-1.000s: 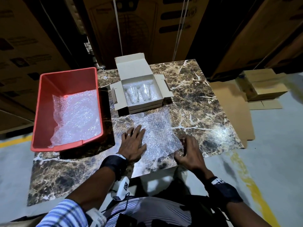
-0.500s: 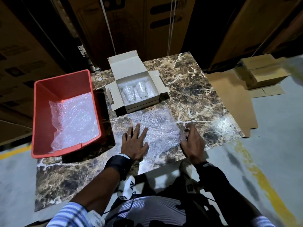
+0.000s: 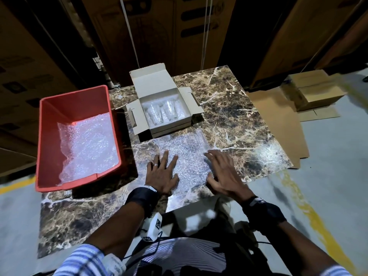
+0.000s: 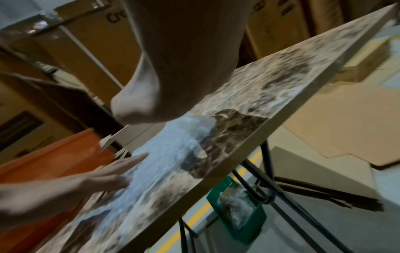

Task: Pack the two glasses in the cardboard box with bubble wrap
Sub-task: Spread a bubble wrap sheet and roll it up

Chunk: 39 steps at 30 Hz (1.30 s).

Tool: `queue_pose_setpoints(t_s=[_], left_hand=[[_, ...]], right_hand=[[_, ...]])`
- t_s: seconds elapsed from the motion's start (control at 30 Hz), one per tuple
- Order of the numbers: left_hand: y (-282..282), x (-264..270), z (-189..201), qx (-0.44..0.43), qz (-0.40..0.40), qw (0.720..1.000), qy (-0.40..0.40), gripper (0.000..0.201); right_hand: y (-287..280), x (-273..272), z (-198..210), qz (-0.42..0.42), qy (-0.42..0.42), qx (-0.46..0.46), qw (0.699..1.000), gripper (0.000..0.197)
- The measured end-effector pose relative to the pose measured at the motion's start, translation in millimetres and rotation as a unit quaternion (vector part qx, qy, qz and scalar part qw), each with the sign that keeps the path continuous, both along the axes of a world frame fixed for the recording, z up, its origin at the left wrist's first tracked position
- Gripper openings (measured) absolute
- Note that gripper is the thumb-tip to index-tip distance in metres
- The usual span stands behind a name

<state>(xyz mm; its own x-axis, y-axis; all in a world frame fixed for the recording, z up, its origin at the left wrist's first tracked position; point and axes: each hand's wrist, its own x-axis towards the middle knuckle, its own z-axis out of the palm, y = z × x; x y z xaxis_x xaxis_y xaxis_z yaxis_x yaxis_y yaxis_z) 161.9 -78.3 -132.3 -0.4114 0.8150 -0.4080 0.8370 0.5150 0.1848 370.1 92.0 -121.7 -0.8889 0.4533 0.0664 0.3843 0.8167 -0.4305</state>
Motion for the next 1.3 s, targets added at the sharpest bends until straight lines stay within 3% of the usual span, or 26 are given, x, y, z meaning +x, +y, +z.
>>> queue_pose_setpoints(t_s=[0.3,0.43,0.63,0.8,1.1,1.17,1.2,1.27,1.3], left_hand=[[2,2,4,-0.032,0.001,0.999,0.012,0.079],[1,1,5,-0.041,-0.003,0.999,0.013,0.080],[-1,0,4,-0.045,-0.006,0.999,0.009,0.082],[-1,-3,1,-0.055,-0.007,0.998,-0.010,0.095],[-8,-2,2,0.003,0.000,0.999,-0.035,0.121],[-7,-3,6,0.015,-0.003,0.999,-0.033,0.121],[-7,-4,9,0.018,-0.007,0.999,-0.029,0.120],[-3,-6,13,0.027,-0.015,0.999,-0.020,0.117],[0,-7,15,0.035,-0.015,0.999,-0.021,0.115]], right_hand=[[-23,-75,-35,0.068,-0.093,0.072,0.991,0.063],[-11,-68,-49,0.041,-0.110,0.047,0.992,0.067],[7,-61,-49,0.025,-0.137,0.085,0.987,0.073],[18,-63,-50,-0.014,-0.132,0.064,0.989,0.071],[33,-83,-15,-0.137,-0.038,-0.104,0.984,0.090],[42,-90,1,-0.188,0.013,-0.225,0.956,0.096],[44,-93,9,-0.214,0.035,-0.307,0.927,0.095],[52,-93,16,-0.245,0.037,-0.430,0.868,0.086],[58,-92,15,-0.249,0.024,-0.456,0.854,0.076]])
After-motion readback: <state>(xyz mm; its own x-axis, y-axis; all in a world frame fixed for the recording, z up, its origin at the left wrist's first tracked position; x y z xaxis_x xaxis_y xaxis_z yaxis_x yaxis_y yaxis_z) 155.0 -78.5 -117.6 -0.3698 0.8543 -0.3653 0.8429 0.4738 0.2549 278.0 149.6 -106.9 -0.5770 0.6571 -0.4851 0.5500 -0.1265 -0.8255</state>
